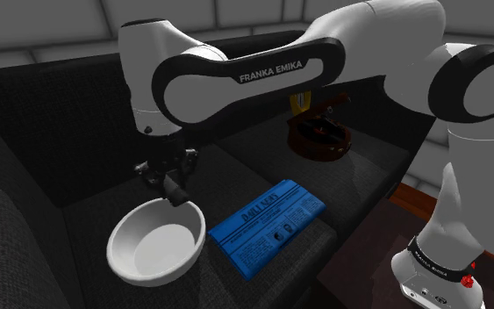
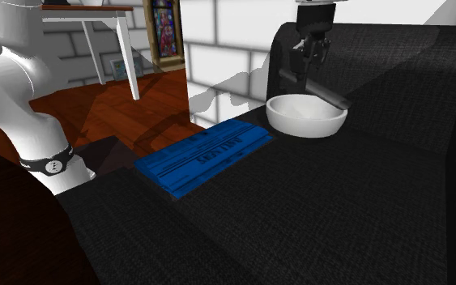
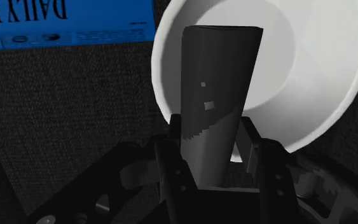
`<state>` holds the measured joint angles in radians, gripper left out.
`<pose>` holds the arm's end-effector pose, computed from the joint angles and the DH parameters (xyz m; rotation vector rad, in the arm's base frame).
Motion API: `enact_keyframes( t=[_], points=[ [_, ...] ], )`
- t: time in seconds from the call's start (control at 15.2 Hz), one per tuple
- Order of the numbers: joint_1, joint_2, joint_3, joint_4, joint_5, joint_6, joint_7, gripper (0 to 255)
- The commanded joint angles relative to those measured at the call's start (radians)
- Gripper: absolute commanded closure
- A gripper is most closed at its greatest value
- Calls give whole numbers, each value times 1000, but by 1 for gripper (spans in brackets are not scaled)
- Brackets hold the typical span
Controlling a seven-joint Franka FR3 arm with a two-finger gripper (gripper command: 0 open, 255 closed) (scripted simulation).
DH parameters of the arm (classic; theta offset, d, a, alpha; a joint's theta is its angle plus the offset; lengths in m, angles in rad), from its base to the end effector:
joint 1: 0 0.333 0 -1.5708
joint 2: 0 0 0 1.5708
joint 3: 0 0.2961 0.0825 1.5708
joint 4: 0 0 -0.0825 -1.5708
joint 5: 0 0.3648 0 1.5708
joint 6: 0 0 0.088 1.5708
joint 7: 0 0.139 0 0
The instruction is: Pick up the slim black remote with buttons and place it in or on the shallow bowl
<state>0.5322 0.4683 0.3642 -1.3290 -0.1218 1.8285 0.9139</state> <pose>0.4612 0.4885 0.4375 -3.0678 0.0475 -0.0072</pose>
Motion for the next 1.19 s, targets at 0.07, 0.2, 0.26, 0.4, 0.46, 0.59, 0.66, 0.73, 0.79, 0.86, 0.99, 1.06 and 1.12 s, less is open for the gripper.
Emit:
enact_keyframes(
  t=[0.07, 0.2, 0.26, 0.4, 0.46, 0.59, 0.66, 0.73, 0.79, 0.86, 0.99, 1.06, 1.12],
  points=[
    [56, 35, 9, 49, -19, -16, 61, 255],
    [98, 72, 13, 103, -35, -33, 101, 255],
    [115, 87, 14, 125, -41, -41, 115, 255],
    [111, 85, 13, 96, -41, -13, 116, 255],
    [110, 85, 13, 82, -41, 1, 116, 255],
    [107, 86, 12, 55, -42, 27, 117, 255],
    [106, 86, 12, 43, -43, 40, 118, 255],
    [105, 87, 11, 31, -43, 53, 118, 255],
    [104, 89, 11, 19, -44, 66, 119, 255],
    [103, 90, 10, 8, -45, 78, 119, 255],
    [101, 95, 9, -17, -47, 107, 121, 255],
    [101, 95, 9, -17, -47, 107, 121, 255],
    [101, 95, 9, -17, -47, 107, 121, 255]
  ],
)
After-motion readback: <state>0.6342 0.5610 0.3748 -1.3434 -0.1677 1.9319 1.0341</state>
